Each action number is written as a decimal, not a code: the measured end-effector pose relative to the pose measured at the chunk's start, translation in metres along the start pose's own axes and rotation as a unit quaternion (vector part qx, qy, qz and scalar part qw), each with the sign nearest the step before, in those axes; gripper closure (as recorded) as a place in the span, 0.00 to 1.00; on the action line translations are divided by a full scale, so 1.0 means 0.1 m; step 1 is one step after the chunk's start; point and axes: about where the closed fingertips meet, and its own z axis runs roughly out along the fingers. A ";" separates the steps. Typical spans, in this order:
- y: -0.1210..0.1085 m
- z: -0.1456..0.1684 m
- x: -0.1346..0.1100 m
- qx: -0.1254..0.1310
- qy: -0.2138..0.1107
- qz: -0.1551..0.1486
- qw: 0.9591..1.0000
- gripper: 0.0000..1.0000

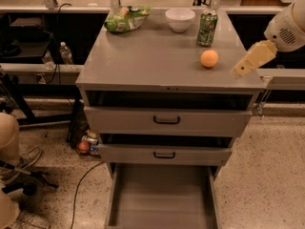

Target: Place green can into bottom drawer

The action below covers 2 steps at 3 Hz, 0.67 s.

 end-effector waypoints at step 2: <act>-0.39 0.23 -0.20 -0.010 -0.024 0.018 0.999 0.00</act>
Offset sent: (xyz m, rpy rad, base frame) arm 0.0404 -0.0031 -0.0132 0.0655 0.0064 -0.0364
